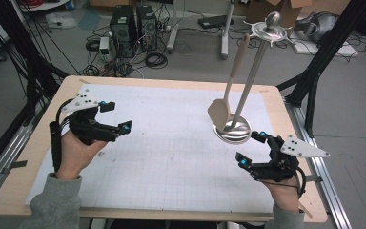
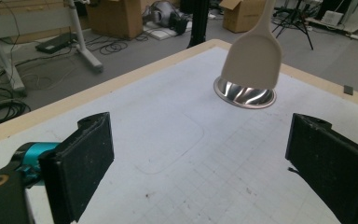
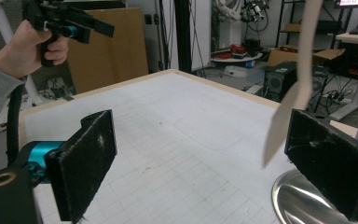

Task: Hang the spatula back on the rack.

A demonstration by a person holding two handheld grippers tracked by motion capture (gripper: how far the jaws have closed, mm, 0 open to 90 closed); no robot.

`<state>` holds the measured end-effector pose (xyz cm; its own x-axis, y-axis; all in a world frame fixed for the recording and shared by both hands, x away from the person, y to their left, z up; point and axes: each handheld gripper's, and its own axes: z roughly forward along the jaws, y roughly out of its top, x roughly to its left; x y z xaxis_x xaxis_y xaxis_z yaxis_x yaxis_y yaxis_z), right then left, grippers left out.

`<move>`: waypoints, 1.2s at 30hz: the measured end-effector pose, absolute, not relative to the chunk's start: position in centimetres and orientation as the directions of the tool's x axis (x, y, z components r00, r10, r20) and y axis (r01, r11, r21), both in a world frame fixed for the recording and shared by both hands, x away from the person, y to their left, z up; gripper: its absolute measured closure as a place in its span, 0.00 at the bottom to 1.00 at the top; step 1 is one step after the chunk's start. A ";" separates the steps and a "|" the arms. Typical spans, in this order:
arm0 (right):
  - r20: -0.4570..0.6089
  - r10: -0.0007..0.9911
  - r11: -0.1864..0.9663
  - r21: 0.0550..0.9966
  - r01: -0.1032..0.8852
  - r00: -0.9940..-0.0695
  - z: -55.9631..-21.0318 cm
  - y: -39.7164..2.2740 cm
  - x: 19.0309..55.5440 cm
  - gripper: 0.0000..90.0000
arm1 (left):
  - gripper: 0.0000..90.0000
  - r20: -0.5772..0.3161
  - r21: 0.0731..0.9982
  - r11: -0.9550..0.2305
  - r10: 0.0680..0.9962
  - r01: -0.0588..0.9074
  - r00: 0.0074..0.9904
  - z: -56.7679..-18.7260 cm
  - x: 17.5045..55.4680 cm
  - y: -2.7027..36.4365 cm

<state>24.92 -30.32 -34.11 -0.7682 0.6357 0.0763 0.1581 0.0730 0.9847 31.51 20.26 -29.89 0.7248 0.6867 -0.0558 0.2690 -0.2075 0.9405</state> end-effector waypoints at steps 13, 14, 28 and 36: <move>0.065 0.632 0.071 0.987 0.142 -0.772 -33.9 -30.1 25.2 0.09 | 0.07 -0.056 0.952 -0.179 0.697 0.249 0.715 -30.8 29.1 22.9; 0.060 0.633 0.071 0.988 0.135 -0.772 -33.9 -30.1 25.3 0.09 | 0.07 -0.054 0.953 -0.180 0.694 0.245 0.718 -30.9 28.9 23.1; 0.057 0.623 0.071 0.989 0.129 -0.780 -33.8 -29.5 26.0 0.09 | 0.06 -0.056 0.960 -0.152 0.718 0.234 0.693 -31.7 26.6 25.4; 0.059 0.616 0.074 0.989 0.132 -0.785 -33.8 -29.1 26.4 0.09 | 0.06 -0.062 0.963 -0.132 0.742 0.236 0.667 -32.1 25.5 27.0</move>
